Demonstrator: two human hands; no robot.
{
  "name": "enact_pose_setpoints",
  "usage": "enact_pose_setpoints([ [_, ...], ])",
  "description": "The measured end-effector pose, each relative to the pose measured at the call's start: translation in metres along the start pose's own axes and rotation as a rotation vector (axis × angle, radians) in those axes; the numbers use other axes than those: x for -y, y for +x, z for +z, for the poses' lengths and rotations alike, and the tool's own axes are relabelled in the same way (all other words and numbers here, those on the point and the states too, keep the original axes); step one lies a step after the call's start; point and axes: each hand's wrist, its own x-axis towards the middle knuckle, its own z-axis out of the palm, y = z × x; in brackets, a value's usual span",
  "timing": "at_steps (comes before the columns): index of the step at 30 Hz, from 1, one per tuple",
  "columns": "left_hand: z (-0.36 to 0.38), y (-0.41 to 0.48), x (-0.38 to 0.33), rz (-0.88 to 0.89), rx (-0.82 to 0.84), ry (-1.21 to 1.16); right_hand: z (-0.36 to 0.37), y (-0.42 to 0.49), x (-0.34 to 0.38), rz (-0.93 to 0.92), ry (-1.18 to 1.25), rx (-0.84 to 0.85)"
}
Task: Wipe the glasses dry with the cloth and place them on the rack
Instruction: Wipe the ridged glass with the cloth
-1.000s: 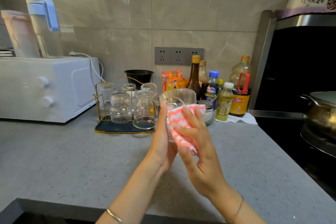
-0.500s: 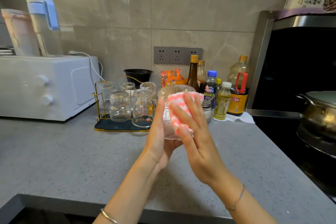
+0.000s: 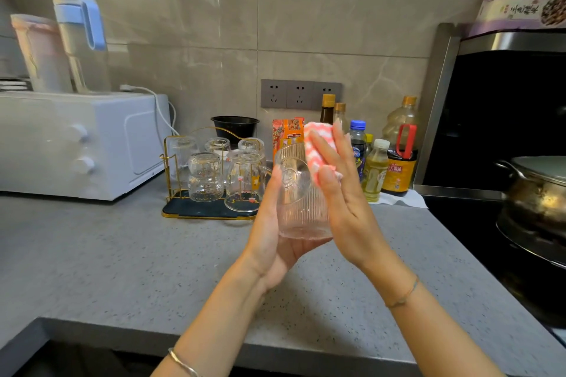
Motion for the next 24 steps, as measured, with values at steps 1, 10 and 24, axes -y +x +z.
enact_pose_setpoints([
  [1, -0.001, -0.001, 0.0, -0.006, 0.001, -0.011, 0.001, 0.0, -0.001, 0.01, -0.002, -0.001],
  [10, -0.006, 0.001, -0.004, 0.008, -0.031, 0.029, 0.006, -0.004, -0.008, 0.009, -0.019, -0.111],
  [24, 0.008, 0.001, -0.001, 0.07, -0.186, -0.309, 0.045, -0.034, -0.015, -0.13, -0.186, -0.103],
])
